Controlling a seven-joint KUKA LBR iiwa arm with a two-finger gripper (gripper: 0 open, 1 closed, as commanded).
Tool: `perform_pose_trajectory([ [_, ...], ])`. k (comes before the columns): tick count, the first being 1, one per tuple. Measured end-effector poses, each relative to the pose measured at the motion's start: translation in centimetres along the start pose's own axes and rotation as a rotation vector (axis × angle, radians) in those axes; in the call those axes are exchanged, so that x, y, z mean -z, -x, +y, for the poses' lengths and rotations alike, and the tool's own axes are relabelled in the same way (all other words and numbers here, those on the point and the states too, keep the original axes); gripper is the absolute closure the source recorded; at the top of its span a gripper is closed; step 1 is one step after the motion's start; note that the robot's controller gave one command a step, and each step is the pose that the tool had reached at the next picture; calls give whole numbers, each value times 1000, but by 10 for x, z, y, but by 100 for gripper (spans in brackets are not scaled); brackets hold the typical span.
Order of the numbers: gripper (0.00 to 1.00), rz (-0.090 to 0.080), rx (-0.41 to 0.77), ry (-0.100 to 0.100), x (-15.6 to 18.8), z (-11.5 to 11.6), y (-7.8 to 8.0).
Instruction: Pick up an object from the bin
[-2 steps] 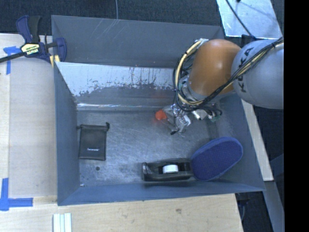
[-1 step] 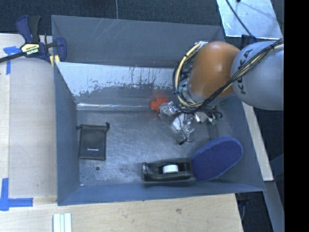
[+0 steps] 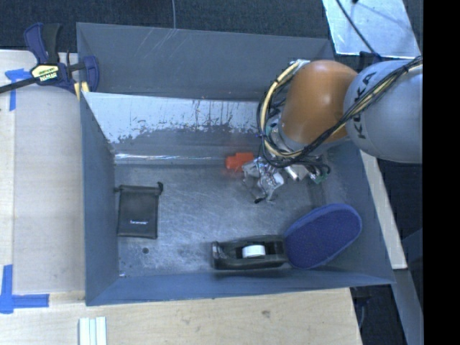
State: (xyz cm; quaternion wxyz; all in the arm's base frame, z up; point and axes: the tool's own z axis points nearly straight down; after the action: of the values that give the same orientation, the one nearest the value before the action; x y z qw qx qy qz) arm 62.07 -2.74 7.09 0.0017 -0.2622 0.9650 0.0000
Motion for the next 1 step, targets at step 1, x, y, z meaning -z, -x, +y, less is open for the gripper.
perform_pose_trajectory([
  [1, 0, 11, 1, 4, -2, 1, -3],
])
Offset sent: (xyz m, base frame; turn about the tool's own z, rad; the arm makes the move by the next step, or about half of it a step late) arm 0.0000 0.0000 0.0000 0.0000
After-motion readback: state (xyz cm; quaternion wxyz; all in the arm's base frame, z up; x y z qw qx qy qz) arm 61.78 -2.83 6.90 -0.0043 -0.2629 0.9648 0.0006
